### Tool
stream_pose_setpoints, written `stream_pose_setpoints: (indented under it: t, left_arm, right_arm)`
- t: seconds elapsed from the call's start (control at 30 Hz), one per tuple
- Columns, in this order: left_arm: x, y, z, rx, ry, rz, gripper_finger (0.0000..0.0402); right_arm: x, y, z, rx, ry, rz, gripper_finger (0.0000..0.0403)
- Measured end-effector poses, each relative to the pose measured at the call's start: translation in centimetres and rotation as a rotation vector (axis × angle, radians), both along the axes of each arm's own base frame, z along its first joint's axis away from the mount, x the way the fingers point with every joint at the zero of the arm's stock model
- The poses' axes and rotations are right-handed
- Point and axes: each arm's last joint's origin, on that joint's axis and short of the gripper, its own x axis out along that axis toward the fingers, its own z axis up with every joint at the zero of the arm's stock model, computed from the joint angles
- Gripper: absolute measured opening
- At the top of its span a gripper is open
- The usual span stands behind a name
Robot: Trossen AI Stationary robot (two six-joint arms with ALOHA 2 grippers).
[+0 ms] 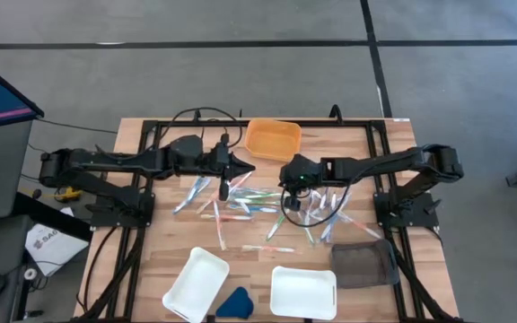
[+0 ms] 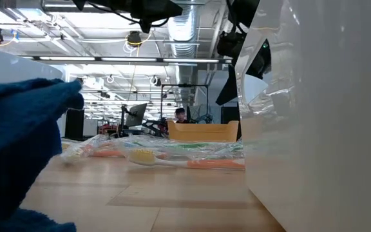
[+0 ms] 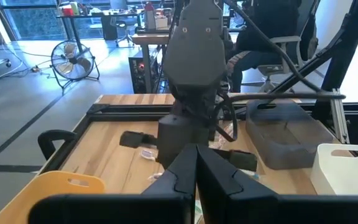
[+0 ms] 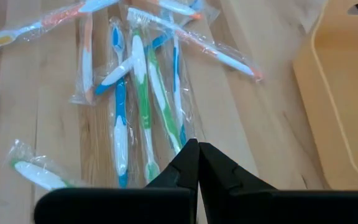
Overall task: Pick & Place Toothbrushes
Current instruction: Put the green toothbrush into the black bin
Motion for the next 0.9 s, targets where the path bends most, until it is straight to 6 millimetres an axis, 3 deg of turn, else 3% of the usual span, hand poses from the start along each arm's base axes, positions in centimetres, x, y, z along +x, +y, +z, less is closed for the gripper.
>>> stream_pose_setpoints:
  t: [0.63,0.9]
  left_arm:
    - [0.1,0.0,0.2,0.006,-0.026,0.0,0.0003]
    - [0.1,0.0,0.3,0.006,-0.029,0.0,0.0003]
  right_arm:
    - [0.1,0.2,0.0,0.05,-0.012,0.051,0.0001]
    - [1.4,0.2,-2.1,0.058,0.083,0.072,0.0025]
